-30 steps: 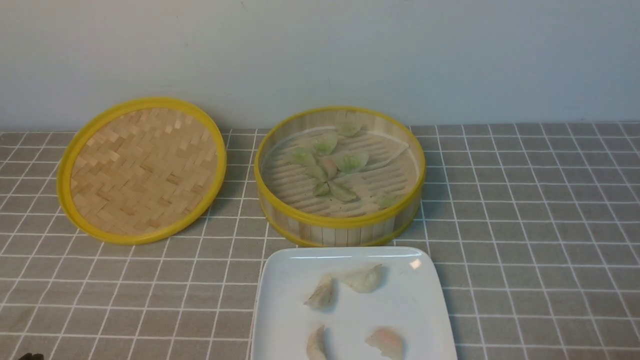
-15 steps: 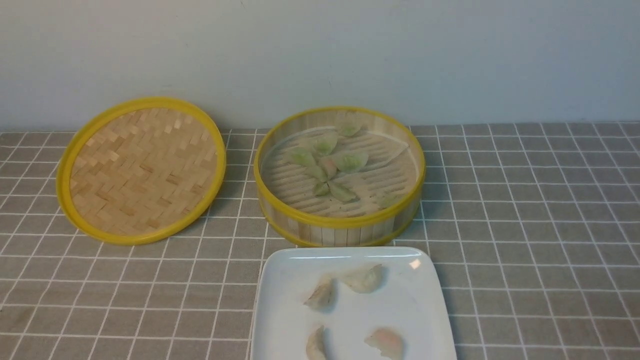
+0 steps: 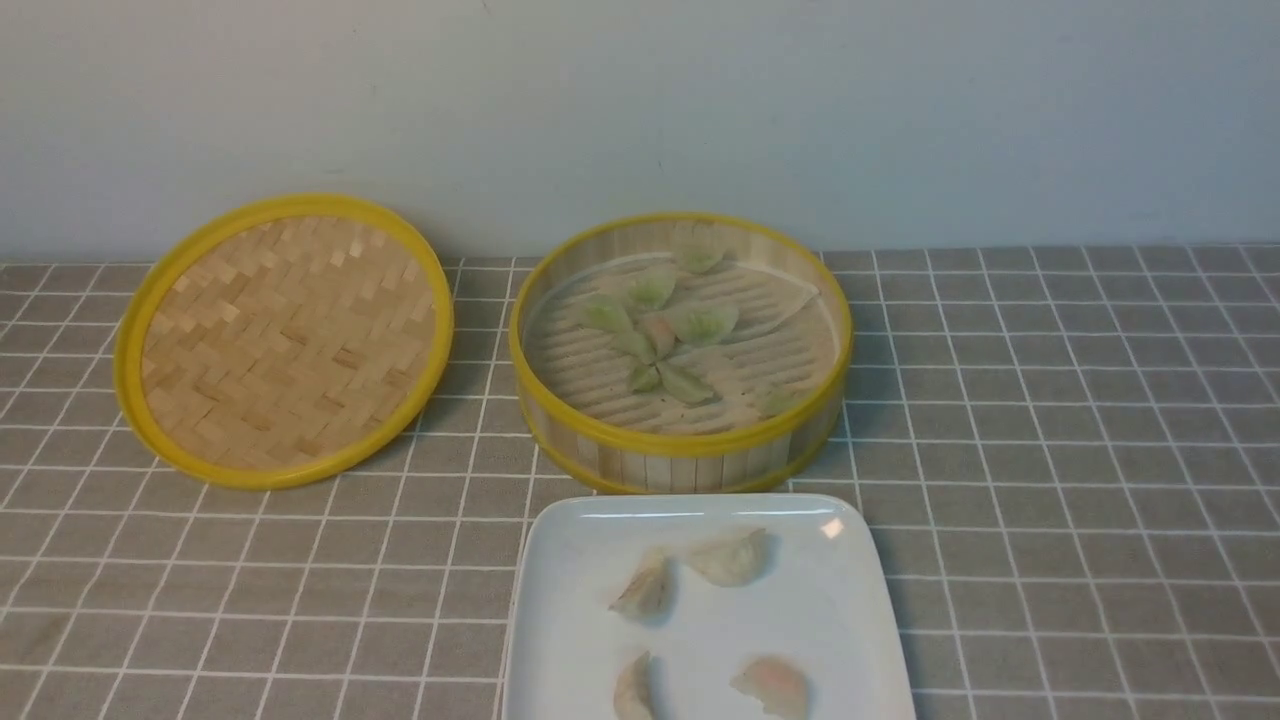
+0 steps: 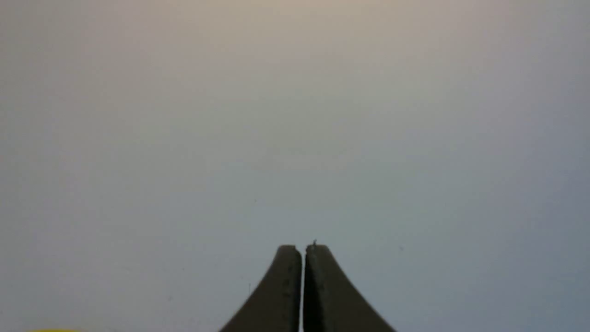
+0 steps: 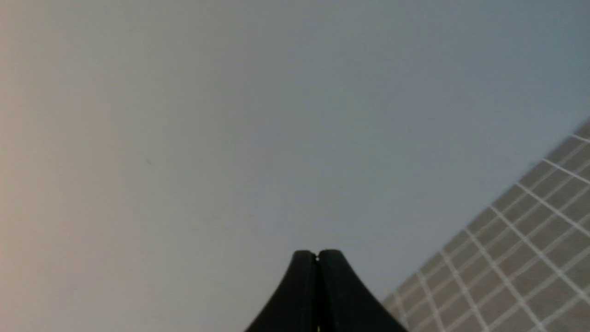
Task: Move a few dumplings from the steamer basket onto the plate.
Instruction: Use the left arm to grab a dumpling from the steamer
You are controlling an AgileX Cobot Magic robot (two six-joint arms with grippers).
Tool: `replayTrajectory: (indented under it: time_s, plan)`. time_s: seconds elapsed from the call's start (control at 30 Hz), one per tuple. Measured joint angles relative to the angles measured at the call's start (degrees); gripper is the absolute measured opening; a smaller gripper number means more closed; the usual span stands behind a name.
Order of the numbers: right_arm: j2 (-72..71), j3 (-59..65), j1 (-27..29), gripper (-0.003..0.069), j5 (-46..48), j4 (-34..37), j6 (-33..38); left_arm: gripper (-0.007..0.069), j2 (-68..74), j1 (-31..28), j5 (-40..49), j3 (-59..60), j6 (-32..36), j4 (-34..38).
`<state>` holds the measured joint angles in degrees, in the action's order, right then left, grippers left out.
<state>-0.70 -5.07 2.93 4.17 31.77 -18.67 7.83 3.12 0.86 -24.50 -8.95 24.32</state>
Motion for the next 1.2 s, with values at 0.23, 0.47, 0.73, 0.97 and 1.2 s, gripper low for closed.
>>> replayTrajectory:
  time_s: [0.23, 0.47, 0.73, 0.97, 1.2]
  plan:
    - [16.34, -26.03, 0.0, -0.0014, 26.32, -3.33, 9.38, -0.0005, 24.98, 0.85, 37.3, -26.36, 8.95, -1.9]
    - [46.6, -49.01, 0.0, -0.0014, 64.98, -5.86, 23.93, -0.0005, 55.94, 1.21, 58.74, -37.85, 22.62, 0.64]
    - [56.16, -53.5, 0.0, -0.0014, 67.23, -6.08, 25.52, -0.0005, 78.58, 8.32, 58.85, -51.07, 25.52, -0.78]
    - [56.05, -53.59, 0.0, -0.0014, 67.61, -6.08, 25.51, -0.0005, 92.52, 15.65, 58.79, -64.95, 26.43, -3.88]
    - [56.05, -53.59, 0.0, -0.0014, 67.61, -6.08, 25.51, -0.0005, 102.28, 19.08, 56.25, -72.53, 29.52, -5.47]
